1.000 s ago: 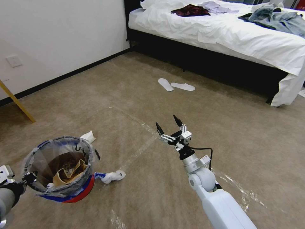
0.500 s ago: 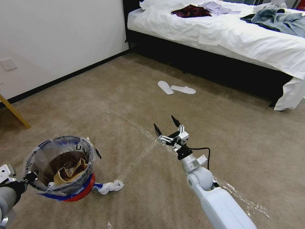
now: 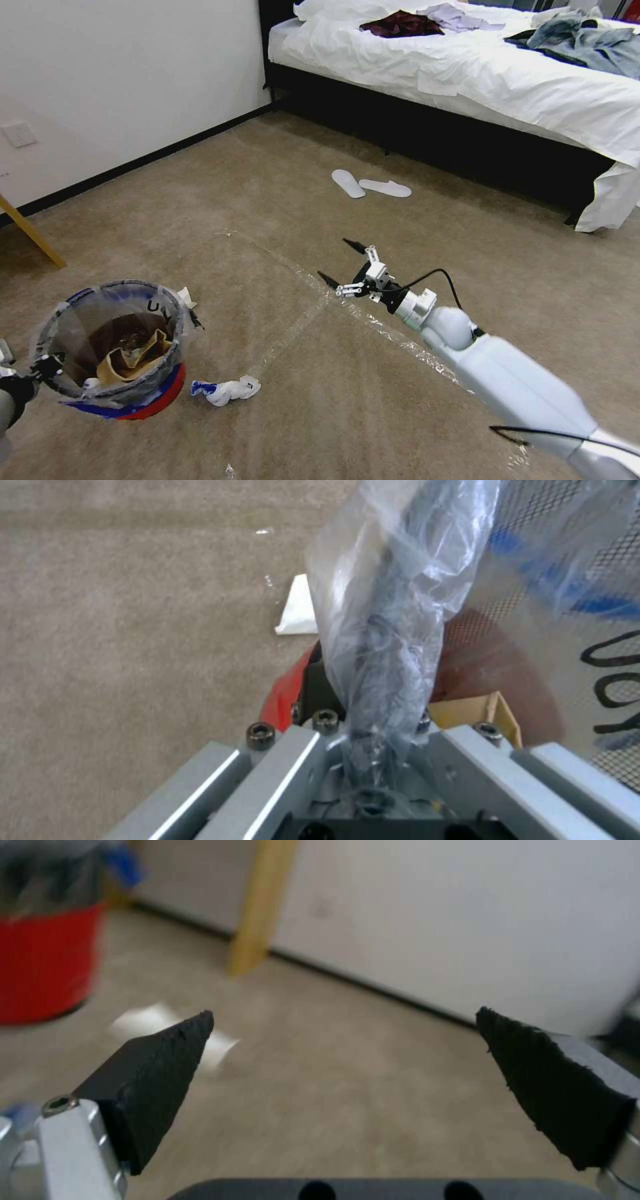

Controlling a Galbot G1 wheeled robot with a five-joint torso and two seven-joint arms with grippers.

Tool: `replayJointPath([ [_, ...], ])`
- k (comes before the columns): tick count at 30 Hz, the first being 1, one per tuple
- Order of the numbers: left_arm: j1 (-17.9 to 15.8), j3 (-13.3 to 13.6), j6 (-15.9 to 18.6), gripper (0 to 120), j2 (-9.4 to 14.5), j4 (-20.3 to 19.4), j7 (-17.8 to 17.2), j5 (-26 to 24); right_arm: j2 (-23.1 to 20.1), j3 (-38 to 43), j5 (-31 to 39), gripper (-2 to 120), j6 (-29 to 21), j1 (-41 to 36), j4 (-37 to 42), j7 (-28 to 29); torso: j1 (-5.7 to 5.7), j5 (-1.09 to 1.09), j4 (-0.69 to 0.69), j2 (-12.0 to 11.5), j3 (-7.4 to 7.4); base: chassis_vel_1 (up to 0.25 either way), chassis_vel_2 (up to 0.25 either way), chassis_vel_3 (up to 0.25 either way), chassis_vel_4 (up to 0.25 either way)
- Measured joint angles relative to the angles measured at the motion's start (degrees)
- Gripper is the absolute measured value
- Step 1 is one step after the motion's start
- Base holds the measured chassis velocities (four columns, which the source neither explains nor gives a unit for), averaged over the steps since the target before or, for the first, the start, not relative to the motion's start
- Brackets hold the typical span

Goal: Pick up the trash bin and place the garbage on the floor into it.

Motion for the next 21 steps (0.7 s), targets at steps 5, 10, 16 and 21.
replayJointPath([
  [5,-2.87,2.45,0.00,1,3.63,2.49,0.08,-1.06,-1.15,-6.08,1.27,100,-1.06,6.76,-4.74,-10.61,0.00,0.02,-0.05,-0.01,0.01,0.000,0.000,0.000,0.000],
  [10,-3.48,2.64,-0.01,1,4.56,3.32,0.18,-1.54,0.58,-11.43,1.80,100,-2.06,14.32,-9.79,-18.54,0.01,-0.01,-0.02,0.00,0.01,0.000,0.000,0.000,0.000],
  [16,-3.29,2.24,-0.06,1,4.60,3.92,0.61,-1.33,4.56,-18.79,1.26,100,-0.96,21.21,-16.11,-25.71,0.00,-0.02,-0.02,0.00,0.01,0.000,0.000,0.000,0.000],
  [21,-3.19,1.99,-0.08,1,5.09,3.97,0.51,-1.41,9.02,-22.48,-0.11,100,0.30,24.54,-20.14,-31.34,0.00,-0.02,-0.03,0.00,0.01,0.000,0.000,0.000,0.000],
])
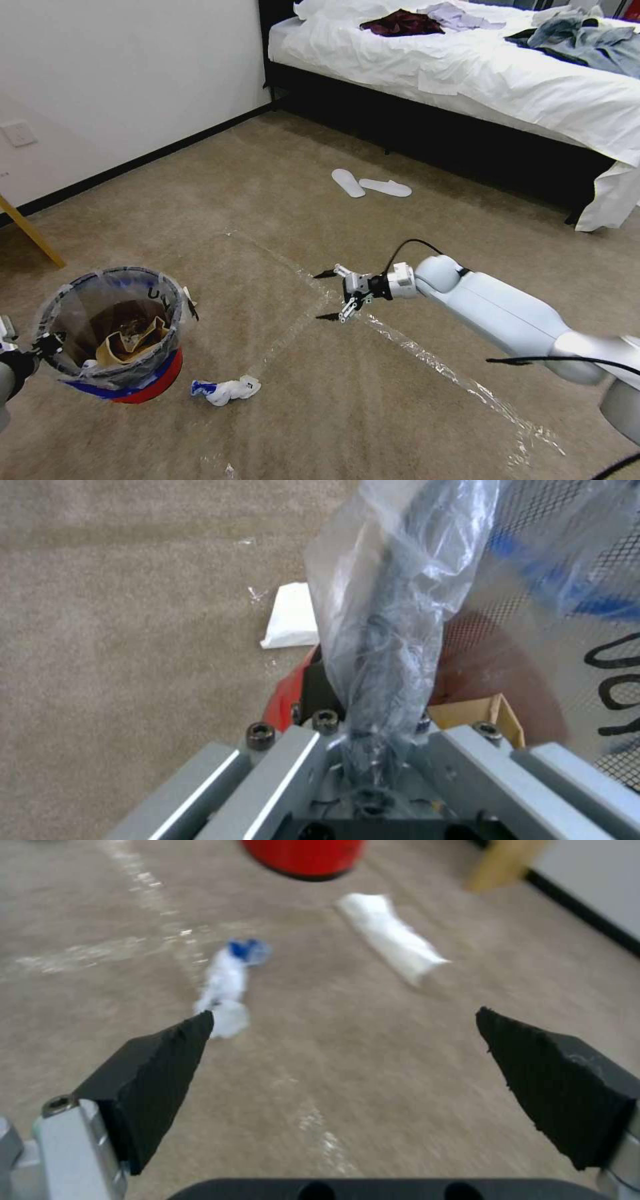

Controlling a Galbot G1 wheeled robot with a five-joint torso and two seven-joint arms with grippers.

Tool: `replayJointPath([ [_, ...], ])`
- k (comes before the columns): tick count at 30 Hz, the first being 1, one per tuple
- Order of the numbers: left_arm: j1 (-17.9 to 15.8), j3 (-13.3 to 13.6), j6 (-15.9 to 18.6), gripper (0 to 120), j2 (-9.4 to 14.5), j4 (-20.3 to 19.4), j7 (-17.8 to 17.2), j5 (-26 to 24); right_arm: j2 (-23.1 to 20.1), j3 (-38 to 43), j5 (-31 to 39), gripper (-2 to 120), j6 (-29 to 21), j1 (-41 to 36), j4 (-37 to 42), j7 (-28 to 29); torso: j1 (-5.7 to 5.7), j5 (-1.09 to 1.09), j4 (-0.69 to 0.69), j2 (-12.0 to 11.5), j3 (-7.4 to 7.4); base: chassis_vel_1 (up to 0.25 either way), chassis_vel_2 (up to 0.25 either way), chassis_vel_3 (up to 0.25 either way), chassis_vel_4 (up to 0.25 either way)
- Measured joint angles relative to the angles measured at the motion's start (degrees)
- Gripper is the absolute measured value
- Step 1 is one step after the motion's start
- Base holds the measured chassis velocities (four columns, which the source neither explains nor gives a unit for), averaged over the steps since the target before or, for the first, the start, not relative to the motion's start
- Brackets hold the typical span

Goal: Pick up the trash bin and place the garbage on the floor into it.

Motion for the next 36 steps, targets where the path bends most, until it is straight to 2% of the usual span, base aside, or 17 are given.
replayJointPath([
  [9,0.14,-2.89,-0.15,1,1.45,1.28,-0.66,-1.51,8.69,-6.27,-0.06,100,0.30,2.31,-1.83,-3.14,0.00,0.00,0.01,0.00,-0.01,0.000,0.000,0.000,0.000],
  [16,0.48,-3.97,-0.12,1,2.00,2.11,-0.42,-2.05,12.58,-9.27,-0.27,100,0.41,2.89,-2.86,-3.05,-0.01,0.00,-0.01,0.00,-0.01,0.000,0.000,0.000,0.000],
  [24,0.54,-3.99,-0.20,1,2.18,1.63,-0.70,-2.03,17.48,-13.55,-0.59,100,-0.51,2.12,-4.59,1.78,-0.01,0.00,0.00,0.00,-0.01,0.000,0.000,0.000,0.000],
  [29,1.04,-4.24,-0.20,1,1.83,1.44,-0.71,-1.93,18.57,-14.37,-0.95,100,-1.21,1.90,-4.91,3.63,-0.01,0.00,0.00,0.00,-0.01,0.000,0.000,0.000,0.000],
  [36,0.85,-3.77,-0.35,1,1.14,0.87,-0.73,-1.52,19.04,-18.03,-0.19,100,-3.42,1.35,-3.76,10.27,-0.01,0.01,-0.01,0.00,-0.01,0.000,0.000,0.000,0.000],
])
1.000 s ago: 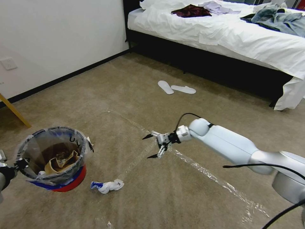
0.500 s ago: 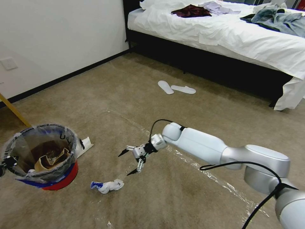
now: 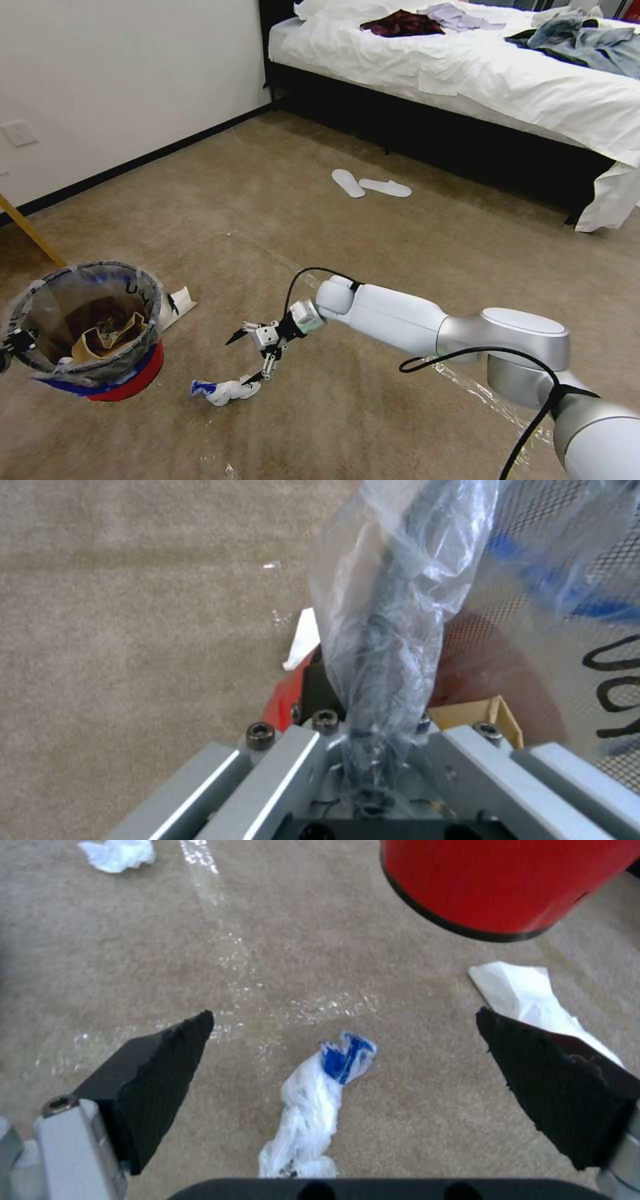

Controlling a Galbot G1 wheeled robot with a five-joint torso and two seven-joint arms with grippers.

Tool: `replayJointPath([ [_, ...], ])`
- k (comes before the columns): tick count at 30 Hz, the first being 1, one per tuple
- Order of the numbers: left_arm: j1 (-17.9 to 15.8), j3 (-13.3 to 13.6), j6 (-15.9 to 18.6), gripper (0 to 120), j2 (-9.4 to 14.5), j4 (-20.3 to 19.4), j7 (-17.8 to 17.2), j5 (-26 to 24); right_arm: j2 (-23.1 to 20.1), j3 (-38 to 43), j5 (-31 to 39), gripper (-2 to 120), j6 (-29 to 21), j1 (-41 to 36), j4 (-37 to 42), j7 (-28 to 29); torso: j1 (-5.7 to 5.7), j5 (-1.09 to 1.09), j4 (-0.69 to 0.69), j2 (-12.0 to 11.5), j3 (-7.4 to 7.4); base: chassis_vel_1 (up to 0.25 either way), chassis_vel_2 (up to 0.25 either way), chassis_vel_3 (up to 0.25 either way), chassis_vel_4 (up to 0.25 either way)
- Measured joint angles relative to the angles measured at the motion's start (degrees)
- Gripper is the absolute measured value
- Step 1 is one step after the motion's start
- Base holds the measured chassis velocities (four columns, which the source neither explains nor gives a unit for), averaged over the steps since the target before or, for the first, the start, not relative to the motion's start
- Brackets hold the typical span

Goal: Pick up the trash bin and place the garbage on the floor into it.

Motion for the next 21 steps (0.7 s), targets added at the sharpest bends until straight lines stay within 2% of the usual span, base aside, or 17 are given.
replayJointPath([
  [7,0.01,0.00,-0.12,1,-0.21,-0.08,0.06,0.24,0.97,-2.73,0.37,100,-1.68,-0.10,0.80,4.99,0.00,0.00,0.00,0.00,0.00,0.000,0.000,0.000,0.000],
  [21,-0.02,0.48,-0.37,1,-1.24,-0.91,0.22,0.79,3.22,-5.93,-2.11,100,-1.82,-1.39,-3.00,8.15,0.00,0.00,0.01,0.00,0.00,0.000,0.000,0.000,0.000],
])
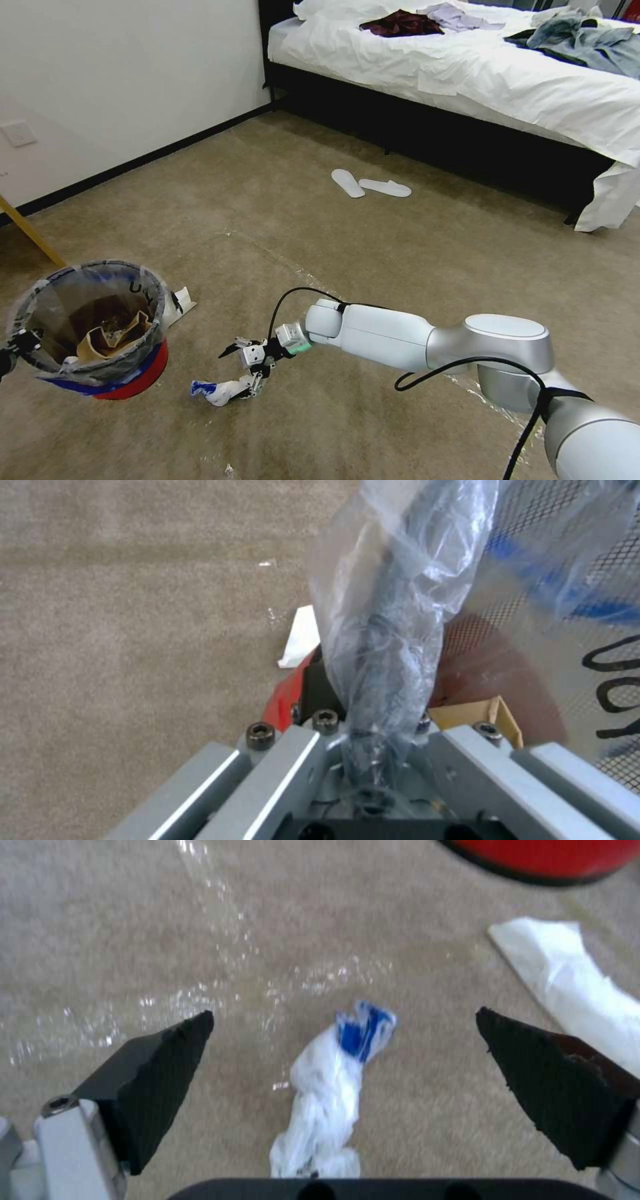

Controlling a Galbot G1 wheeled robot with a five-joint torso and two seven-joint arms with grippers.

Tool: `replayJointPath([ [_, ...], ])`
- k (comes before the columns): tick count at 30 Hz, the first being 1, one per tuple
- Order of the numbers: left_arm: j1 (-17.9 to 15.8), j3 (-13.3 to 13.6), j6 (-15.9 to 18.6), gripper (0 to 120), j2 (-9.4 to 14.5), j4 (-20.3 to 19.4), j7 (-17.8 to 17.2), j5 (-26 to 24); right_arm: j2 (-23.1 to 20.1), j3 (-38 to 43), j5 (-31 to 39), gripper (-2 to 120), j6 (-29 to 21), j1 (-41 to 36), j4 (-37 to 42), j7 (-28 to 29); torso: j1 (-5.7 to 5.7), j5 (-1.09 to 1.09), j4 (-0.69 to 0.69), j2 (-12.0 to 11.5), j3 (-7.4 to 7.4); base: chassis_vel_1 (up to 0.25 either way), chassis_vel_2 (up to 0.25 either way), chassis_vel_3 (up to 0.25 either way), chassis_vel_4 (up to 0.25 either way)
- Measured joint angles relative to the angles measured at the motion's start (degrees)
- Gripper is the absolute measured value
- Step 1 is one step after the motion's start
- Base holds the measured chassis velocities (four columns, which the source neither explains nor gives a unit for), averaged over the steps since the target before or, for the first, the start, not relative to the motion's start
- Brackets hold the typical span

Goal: Pick up the trash bin and place the garbage on the floor into it.

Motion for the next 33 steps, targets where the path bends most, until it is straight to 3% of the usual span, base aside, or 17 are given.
replayJointPath([
  [19,-0.58,0.78,-0.50,1,-0.62,-0.16,0.30,0.80,4.23,-1.11,-6.14,100,2.25,-1.64,-10.33,1.12,0.00,0.00,0.00,0.00,0.00,0.000,0.000,0.000,0.000],
  [33,-0.42,0.75,-0.61,1,-0.67,-0.77,0.31,0.97,5.72,-1.15,-5.74,100,2.36,-2.03,-11.00,1.53,0.00,0.00,0.00,0.00,0.00,0.000,0.000,0.000,0.000],
])
